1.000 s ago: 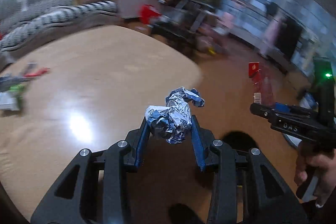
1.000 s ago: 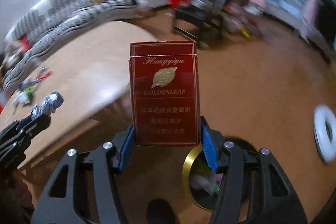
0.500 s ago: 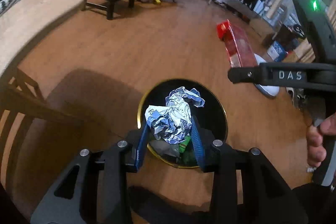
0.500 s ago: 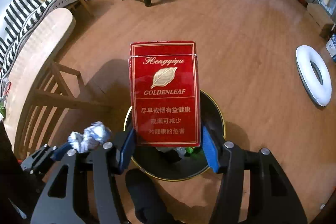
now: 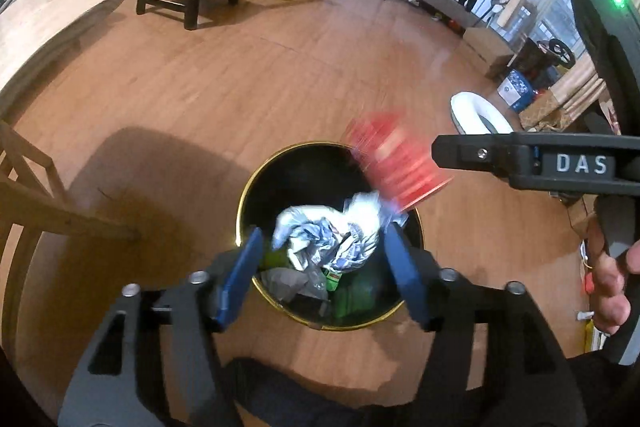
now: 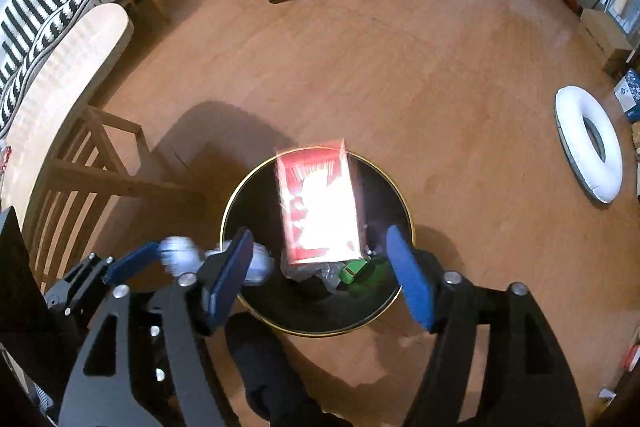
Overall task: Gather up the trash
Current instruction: 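Return both tools to the table over the remaining trash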
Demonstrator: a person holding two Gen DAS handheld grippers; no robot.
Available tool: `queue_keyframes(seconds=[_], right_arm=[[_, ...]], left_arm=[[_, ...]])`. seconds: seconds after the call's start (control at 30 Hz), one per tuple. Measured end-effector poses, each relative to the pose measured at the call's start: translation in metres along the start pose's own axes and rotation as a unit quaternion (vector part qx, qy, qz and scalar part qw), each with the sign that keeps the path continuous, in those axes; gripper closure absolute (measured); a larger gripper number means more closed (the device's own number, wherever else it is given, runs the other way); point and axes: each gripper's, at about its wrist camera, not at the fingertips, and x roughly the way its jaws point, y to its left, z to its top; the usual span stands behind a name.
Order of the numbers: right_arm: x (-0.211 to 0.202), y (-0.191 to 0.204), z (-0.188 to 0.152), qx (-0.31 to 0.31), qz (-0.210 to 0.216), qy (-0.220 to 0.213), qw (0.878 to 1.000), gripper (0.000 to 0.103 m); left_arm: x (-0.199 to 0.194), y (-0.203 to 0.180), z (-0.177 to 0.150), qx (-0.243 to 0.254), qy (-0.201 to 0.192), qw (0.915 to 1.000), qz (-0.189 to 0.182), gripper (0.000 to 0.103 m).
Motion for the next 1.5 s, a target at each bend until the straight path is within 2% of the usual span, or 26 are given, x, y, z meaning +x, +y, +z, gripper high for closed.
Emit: queue_keyframes(seconds=[0.2, 0.27, 0.3, 0.43, 0.53, 0.6, 0.77, 0.9, 1.0, 1.17, 1.3, 1.5], right_arm=[[-0.008, 0.008, 0.001, 0.001, 0.010, -0.018, 1.000, 0.033], [-0.015, 0.019, 0.003, -0.008, 0.022, -0.032, 0.999, 0.032], [-0.018, 0.023, 0.005, -0.011, 0.026, -0.038, 0.999, 0.032], [-0.044, 0.062, 0.012, -0.041, 0.049, -0.093, 0.994, 0.026], [-0.066, 0.102, 0.011, -0.073, 0.083, -0.133, 0.985, 0.026], [-0.080, 0.137, 0.008, -0.097, 0.107, -0.153, 0.978, 0.026], [-0.102, 0.233, -0.003, -0.161, 0.176, -0.173, 0.956, 0.026], [-0.115, 0.327, -0.025, -0.236, 0.222, -0.167, 0.931, 0.026], [-0.123, 0.391, -0.046, -0.287, 0.251, -0.161, 0.910, 0.026], [-0.126, 0.471, -0.085, -0.337, 0.281, -0.148, 0.886, 0.026], [-0.125, 0.516, -0.110, -0.357, 0.293, -0.137, 0.877, 0.026], [-0.116, 0.546, -0.121, -0.368, 0.296, -0.129, 0.872, 0.026]], left_arm=[[-0.002, 0.004, -0.003, -0.003, 0.003, 0.9999, 0.010, 0.032], [-0.014, 0.009, -0.002, -0.010, -0.004, 0.9998, 0.019, 0.031], [-0.022, 0.012, -0.001, -0.015, -0.011, 0.9996, 0.021, 0.026], [-0.082, 0.038, -0.001, -0.038, -0.065, 0.9958, 0.053, 0.013], [-0.137, 0.070, -0.008, -0.065, -0.110, 0.9875, 0.092, 0.010], [-0.172, 0.094, -0.018, -0.089, -0.134, 0.9798, 0.118, 0.009], [-0.264, 0.164, -0.058, -0.139, -0.172, 0.9503, 0.219, 0.008], [-0.336, 0.219, -0.104, -0.180, -0.193, 0.9193, 0.292, 0.008], [-0.380, 0.254, -0.142, -0.215, -0.199, 0.8987, 0.326, 0.008], [-0.435, 0.289, -0.192, -0.254, -0.212, 0.8706, 0.364, 0.008], [-0.462, 0.305, -0.219, -0.273, -0.217, 0.8557, 0.382, 0.008], [-0.473, 0.321, -0.236, -0.284, -0.215, 0.8491, 0.390, 0.008]])
